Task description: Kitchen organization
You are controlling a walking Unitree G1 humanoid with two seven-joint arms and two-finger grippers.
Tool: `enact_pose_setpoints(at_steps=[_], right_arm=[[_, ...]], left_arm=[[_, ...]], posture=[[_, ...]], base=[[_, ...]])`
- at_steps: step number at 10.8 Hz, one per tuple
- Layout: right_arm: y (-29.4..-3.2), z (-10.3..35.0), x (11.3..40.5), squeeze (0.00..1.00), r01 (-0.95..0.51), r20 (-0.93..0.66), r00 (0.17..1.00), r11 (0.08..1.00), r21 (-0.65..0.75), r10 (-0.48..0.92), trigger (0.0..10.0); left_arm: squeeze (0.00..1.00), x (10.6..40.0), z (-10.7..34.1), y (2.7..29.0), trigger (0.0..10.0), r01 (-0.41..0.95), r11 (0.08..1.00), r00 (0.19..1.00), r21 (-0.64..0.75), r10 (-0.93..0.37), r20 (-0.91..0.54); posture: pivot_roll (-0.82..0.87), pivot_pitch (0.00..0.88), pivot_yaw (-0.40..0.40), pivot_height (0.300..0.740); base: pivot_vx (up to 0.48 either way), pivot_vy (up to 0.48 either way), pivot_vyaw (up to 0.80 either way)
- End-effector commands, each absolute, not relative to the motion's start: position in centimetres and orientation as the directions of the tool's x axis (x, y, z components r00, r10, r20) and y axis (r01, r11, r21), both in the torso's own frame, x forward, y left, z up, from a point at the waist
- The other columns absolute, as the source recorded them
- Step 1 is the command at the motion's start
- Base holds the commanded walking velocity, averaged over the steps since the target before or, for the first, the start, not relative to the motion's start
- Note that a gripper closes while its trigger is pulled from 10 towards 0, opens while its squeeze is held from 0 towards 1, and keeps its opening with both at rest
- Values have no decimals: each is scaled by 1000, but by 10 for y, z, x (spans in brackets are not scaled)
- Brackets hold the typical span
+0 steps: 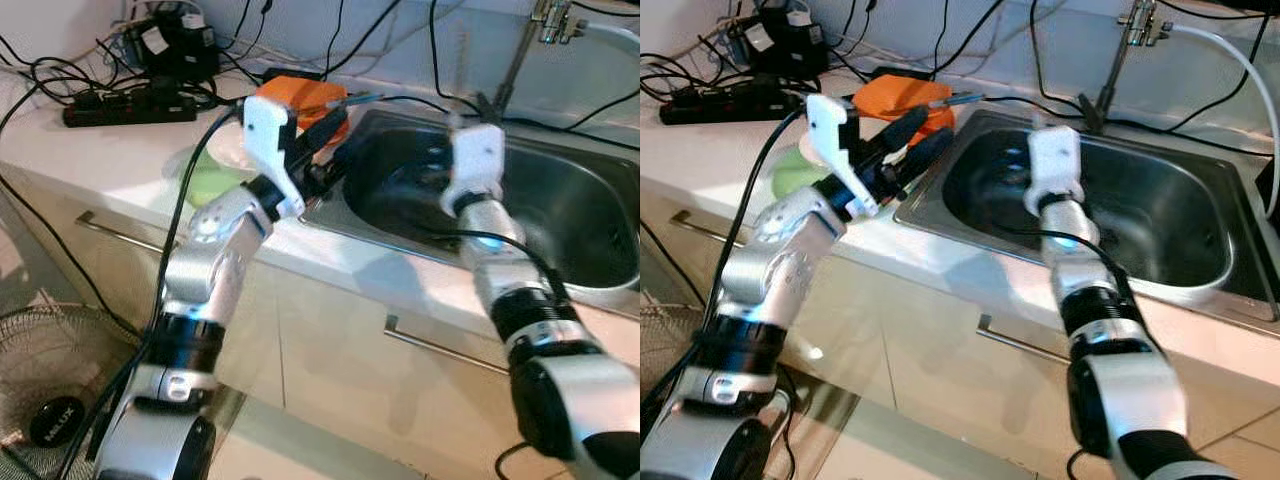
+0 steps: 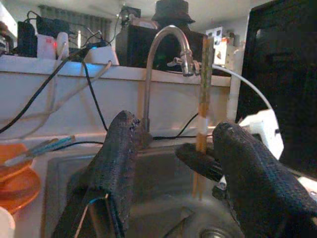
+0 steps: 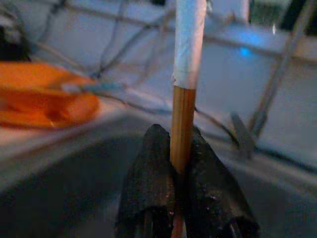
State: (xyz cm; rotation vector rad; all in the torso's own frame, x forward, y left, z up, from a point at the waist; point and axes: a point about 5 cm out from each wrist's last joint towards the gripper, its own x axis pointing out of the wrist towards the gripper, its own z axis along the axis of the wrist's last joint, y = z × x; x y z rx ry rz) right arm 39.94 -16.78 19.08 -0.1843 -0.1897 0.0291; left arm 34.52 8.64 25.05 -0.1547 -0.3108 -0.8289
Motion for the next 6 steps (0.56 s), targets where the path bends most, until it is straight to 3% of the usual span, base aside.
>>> enact_pose_setpoints(at_steps=[1, 3, 6], right_arm=[[-176, 194, 403, 0, 21, 160, 987, 990, -140, 1, 10000], [-182, 175, 401, 0, 34, 53, 998, 992, -118, -28, 10000], [-176, 143, 394, 0, 10, -93, 995, 993, -117, -21, 10000]], left_arm=[[0, 341, 248, 89, 10000, 734, 679, 647, -9, -696, 311], [0, 336, 231, 91, 10000, 727, 686, 670, -20, -703, 240], [0, 320, 187, 81, 10000, 740, 671, 672, -43, -740, 10]], posture=[[224, 0, -23, 740], [236, 0, -30, 740], [256, 0, -30, 740]], base=[[0, 0, 0], [0, 0, 0], [0, 0, 0]])
